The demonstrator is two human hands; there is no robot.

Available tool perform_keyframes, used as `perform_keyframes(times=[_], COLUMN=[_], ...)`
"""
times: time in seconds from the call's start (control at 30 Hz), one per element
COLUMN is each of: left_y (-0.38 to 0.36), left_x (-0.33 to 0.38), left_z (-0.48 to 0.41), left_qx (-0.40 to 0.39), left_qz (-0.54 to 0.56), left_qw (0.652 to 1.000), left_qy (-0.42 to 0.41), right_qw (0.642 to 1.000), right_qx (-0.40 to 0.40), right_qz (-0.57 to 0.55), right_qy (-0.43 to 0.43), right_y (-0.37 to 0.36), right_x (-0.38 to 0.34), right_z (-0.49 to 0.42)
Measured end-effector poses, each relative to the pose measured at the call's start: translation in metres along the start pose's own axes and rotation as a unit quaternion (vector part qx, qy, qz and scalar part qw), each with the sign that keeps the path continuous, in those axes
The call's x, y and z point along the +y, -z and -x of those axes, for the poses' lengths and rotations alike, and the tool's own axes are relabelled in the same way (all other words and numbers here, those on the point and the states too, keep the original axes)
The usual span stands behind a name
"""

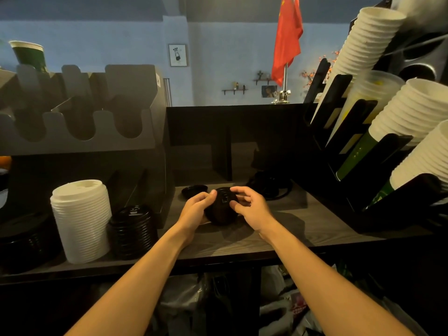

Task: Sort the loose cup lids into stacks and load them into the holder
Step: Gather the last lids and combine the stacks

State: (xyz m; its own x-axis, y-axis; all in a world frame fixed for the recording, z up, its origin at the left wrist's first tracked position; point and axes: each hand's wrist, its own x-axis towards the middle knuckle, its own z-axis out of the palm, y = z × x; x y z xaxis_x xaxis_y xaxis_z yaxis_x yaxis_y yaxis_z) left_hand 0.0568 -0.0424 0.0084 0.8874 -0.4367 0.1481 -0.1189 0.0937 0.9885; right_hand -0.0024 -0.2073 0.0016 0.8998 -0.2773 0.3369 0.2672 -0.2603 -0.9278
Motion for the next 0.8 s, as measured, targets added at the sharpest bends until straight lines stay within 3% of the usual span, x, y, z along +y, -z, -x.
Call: perform_keyframes(times=[0.27,0.5,0.63,0.8], left_y=[-0.002,-0.004,-0.007,-0.009], left_x=[-0.001,0.003,-0.001,-0.005], left_z=[0.001,-0.001,-0.020,-0.046], left_qx=[0.023,0.049,0.165,0.243], left_qz=[-0.005,0.008,0.014,0.001], left_qw=[1.000,0.999,0.986,0.970], left_qy=[-0.007,0.009,-0.003,0.008], right_qw=[0.999,1.000,0.977,0.882], right_qx=[0.001,0.023,0.103,0.033], right_qz=[-0.038,0.004,0.185,0.464], right_qy=[-0.007,-0.013,0.002,0.068], right_y=[-0.003,-0.003,0.001,-0.006], right_x=[-0.005,-0.002,0.001,0.005], right_z=[0.003,-0.001,-0.014,-0.030])
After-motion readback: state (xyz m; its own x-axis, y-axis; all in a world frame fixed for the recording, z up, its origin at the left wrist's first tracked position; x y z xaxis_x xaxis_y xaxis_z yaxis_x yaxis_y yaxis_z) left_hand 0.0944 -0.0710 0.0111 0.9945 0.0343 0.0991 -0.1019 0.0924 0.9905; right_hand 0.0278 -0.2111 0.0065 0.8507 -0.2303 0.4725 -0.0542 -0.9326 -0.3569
